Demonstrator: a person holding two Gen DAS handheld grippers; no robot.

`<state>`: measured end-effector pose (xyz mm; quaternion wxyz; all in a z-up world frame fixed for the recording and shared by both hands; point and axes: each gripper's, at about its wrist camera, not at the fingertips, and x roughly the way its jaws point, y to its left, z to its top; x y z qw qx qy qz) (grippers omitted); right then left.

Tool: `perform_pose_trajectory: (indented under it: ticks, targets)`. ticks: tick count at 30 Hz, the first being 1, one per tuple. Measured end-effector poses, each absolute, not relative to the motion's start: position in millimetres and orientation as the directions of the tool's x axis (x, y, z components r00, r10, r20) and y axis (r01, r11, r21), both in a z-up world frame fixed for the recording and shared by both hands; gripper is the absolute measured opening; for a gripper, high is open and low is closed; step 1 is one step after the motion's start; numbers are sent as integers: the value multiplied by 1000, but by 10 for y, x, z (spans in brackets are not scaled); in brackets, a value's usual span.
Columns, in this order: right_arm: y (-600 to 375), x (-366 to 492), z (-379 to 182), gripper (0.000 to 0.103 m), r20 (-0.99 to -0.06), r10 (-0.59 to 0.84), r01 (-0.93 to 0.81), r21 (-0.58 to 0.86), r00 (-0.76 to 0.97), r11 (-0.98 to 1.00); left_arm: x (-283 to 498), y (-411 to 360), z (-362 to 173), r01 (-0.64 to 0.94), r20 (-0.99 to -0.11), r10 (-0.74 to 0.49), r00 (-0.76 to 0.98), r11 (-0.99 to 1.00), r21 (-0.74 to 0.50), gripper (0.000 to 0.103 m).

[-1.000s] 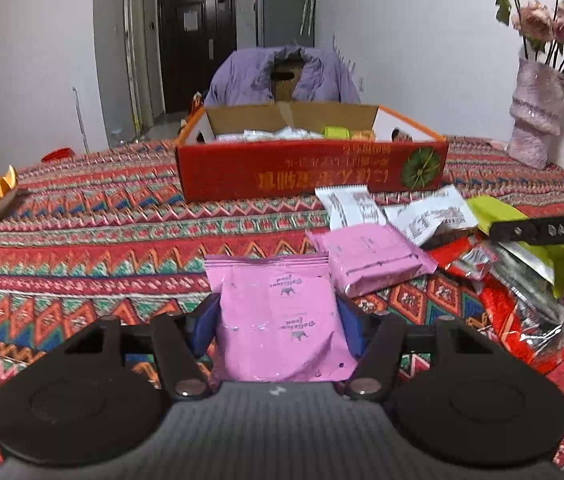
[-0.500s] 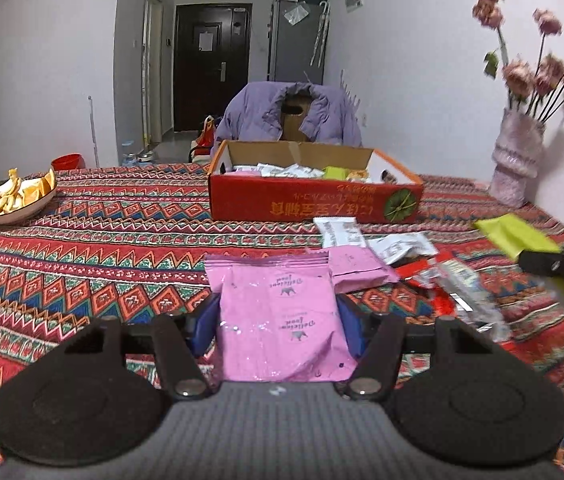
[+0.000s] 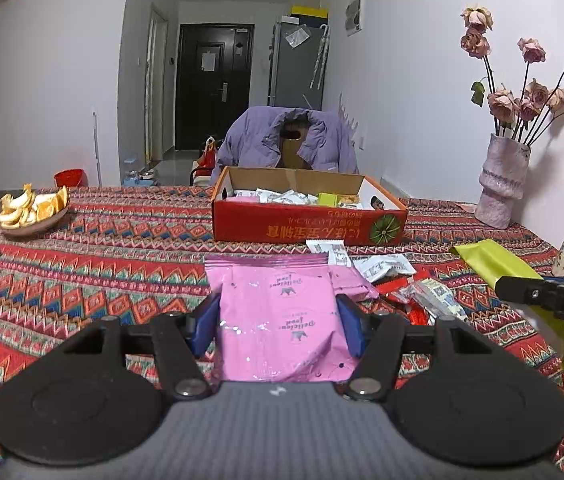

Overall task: Organize snacks
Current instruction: 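Grasp a pink packet with the left tool while the right tool grasps a yellow-green bar, then carry the pink packet and yellow-green bar into the box and open both tools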

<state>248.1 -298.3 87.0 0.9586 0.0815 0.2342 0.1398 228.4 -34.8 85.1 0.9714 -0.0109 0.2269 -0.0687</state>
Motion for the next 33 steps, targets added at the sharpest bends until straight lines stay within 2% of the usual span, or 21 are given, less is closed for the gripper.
perform_pose_trajectory:
  ticks: [4, 8, 13, 20, 24, 32, 33]
  targets:
    - [-2982, 2684, 1141, 37, -385, 344, -283, 208, 856, 936, 2668, -411, 1107, 168, -412, -163, 897, 985, -23, 62]
    - [-3073, 3258, 1506, 37, -335, 390, -325, 235, 858, 916, 3338, -455, 1438, 220, -438, -236, 868, 972, -86, 62]
    - [-3186, 4459, 1697, 37, -367, 370, -273, 291, 853, 917, 4351, -654, 1596, 201, -465, -213, 859, 977, -77, 62]
    - [-3122, 6110, 1197, 37, -535, 235, -113, 251, 812, 961, 5632, -994, 1210, 170, -562, -187, 806, 982, -83, 62]
    - [-3053, 6656, 822, 37, -599, 170, -69, 189, 782, 980, 6090, -1175, 856, 178, -602, -171, 780, 983, -49, 62]
    - [-2842, 7272, 387, 39, -668, 30, -55, -17, 744, 998, 6373, -1240, 267, 236, -661, -227, 715, 969, -77, 65]
    - [-2827, 7295, 376, 43, -672, 20, -52, -28, 740, 998, 6348, -1253, 240, 246, -657, -232, 718, 966, -73, 67]
